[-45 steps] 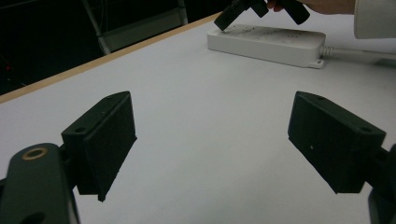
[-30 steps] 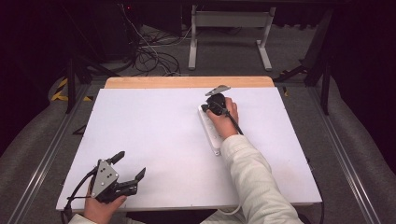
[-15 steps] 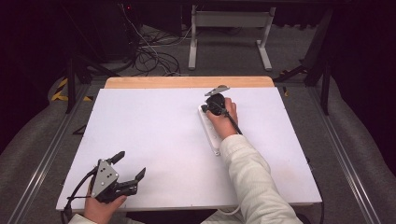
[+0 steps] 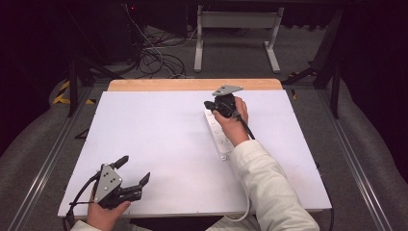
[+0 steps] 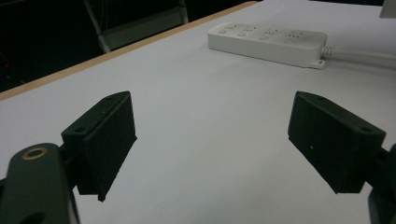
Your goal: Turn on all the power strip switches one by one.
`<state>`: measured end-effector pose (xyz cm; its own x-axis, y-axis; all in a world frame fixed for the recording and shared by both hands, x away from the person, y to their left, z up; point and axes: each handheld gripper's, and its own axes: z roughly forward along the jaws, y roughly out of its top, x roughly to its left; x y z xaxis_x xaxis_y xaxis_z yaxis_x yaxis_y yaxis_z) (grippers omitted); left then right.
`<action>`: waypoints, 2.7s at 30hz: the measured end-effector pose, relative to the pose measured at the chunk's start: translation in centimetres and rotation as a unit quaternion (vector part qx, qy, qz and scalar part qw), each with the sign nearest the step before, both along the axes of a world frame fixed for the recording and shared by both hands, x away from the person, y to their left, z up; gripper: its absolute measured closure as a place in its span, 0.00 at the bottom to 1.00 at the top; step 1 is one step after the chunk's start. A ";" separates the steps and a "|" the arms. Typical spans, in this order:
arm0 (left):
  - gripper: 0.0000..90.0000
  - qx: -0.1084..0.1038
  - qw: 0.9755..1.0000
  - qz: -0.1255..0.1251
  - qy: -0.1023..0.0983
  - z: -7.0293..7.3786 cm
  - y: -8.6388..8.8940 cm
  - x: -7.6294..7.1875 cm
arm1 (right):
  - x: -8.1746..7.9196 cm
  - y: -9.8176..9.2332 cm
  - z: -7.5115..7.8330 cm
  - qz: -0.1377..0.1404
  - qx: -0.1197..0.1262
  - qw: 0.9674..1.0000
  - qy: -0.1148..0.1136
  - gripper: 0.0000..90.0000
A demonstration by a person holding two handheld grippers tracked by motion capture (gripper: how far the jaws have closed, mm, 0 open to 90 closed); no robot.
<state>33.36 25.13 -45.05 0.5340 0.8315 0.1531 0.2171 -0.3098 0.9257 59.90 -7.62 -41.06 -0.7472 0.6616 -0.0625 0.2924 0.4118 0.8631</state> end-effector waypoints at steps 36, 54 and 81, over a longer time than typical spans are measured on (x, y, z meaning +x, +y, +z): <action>0.17 0.002 1.000 0.000 -0.005 0.2 -0.1 -0.1 | -13.8 -11.8 4.3 0.054 0.093 0.993 -0.037 0.26; 0.17 -0.005 1.000 -0.005 0.001 0.2 -0.1 -0.1 | -16.8 -16.1 -1.5 0.047 0.077 0.996 -0.001 0.19; 0.15 -0.008 1.000 -0.006 0.023 -0.5 0.0 0.8 | -18.0 -17.1 -7.0 0.009 0.069 0.996 0.050 0.19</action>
